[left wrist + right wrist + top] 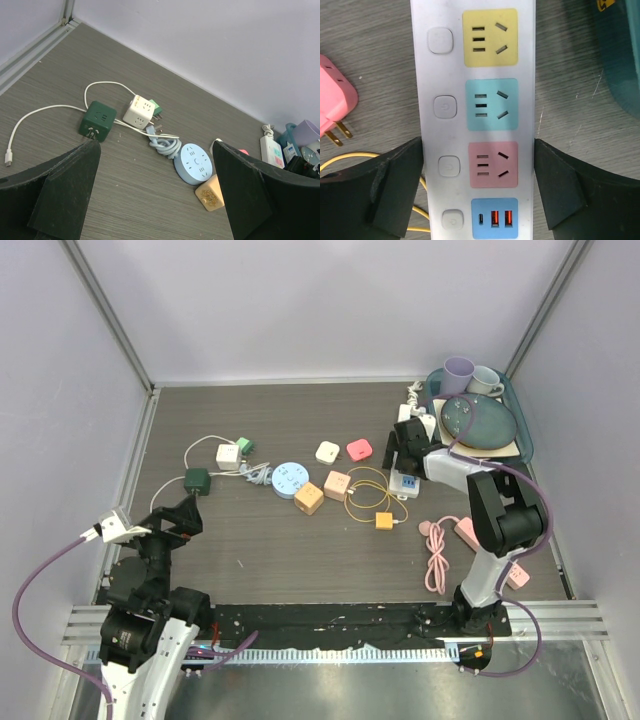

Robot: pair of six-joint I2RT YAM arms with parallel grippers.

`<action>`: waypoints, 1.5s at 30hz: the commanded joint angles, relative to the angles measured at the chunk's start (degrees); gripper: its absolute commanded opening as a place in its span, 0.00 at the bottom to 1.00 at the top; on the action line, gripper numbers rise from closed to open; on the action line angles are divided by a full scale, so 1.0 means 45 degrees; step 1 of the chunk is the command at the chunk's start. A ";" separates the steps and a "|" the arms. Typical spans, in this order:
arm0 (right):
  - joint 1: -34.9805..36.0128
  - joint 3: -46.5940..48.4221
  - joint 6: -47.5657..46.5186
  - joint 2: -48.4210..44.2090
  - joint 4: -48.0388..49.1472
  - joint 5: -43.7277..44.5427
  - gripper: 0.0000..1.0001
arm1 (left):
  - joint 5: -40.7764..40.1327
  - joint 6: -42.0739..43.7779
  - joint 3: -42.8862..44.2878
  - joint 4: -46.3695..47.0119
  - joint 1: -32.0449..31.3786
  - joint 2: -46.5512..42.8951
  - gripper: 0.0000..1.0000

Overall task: Insert the plug
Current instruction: Adjust the socket at the center of the board.

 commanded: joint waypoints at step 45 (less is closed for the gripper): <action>0.6332 -0.0640 0.1311 -0.5295 -0.2752 0.1487 0.96 | 0.0839 0.0137 0.0466 0.0078 -0.0068 0.1663 1.00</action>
